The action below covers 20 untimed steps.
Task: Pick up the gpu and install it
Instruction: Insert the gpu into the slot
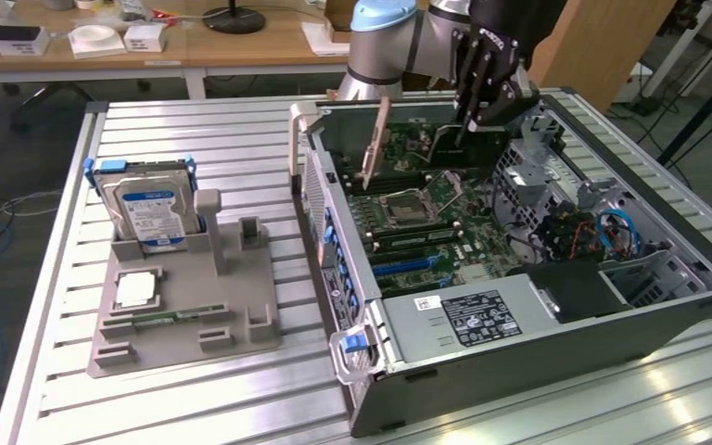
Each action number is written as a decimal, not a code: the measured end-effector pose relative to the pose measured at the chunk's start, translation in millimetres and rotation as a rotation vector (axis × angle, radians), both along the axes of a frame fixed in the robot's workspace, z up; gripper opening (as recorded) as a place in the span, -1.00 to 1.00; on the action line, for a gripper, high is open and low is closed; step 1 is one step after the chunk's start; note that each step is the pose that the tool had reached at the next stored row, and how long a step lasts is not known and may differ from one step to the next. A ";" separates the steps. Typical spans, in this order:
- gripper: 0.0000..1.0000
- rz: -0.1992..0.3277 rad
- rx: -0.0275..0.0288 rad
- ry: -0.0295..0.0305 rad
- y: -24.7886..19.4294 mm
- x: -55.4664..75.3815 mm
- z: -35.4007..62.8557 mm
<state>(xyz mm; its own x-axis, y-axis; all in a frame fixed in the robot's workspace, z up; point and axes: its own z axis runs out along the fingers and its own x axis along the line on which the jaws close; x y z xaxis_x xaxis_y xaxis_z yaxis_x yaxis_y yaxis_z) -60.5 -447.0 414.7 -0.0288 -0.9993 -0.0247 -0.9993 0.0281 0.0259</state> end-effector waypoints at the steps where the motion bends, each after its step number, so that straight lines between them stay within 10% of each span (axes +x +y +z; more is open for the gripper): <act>1: -0.47 0.001 0.0000 0.0000 0.0 0.3 -0.4; 20: -0.47 0.004 0.0001 0.0000 0.0 0.8 -9.7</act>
